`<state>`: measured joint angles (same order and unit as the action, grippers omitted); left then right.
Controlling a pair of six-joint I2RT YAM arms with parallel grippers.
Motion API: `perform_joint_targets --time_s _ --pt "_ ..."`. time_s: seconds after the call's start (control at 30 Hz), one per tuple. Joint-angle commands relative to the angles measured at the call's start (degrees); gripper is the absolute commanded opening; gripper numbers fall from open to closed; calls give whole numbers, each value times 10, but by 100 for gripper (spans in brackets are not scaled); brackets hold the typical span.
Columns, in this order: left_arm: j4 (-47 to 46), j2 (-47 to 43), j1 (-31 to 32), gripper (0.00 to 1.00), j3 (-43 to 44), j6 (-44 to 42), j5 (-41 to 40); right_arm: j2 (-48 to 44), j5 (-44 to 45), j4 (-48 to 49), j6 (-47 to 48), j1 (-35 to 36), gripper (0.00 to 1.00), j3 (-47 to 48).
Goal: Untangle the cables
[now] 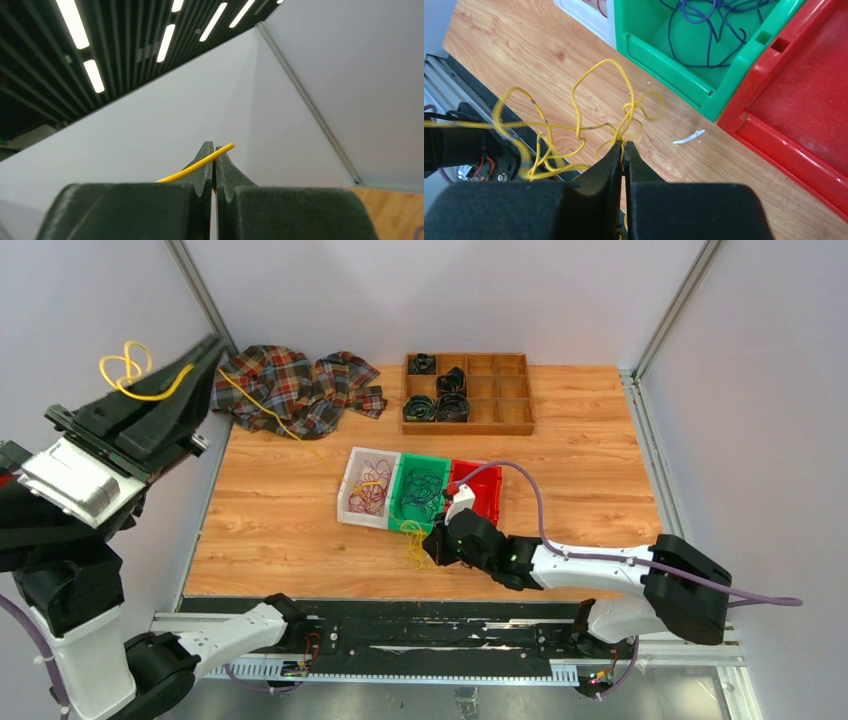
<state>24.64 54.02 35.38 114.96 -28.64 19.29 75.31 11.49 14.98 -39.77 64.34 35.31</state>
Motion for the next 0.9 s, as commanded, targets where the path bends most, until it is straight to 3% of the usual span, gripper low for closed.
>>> perform_joint_targets --time_s 0.0,0.1,0.2,0.37,0.53,0.87 --pt "-166 20 -2 1 17 -69 -120 22 8 -31 -14 16 3 7" --pt "-199 43 -2 1 49 -100 -152 33 8 -21 -16 21 3 3" --pt "-163 49 -2 1 73 -83 -125 36 12 -21 -1 31 9 10" --pt "-91 28 -2 1 34 -35 -42 -7 1 -24 75 40 37 48" --pt "-77 26 -2 1 17 -11 -18 -49 -13 -31 140 40 62 90" --pt "-51 17 -2 1 3 -6 0 -35 -160 42 245 53 67 197"
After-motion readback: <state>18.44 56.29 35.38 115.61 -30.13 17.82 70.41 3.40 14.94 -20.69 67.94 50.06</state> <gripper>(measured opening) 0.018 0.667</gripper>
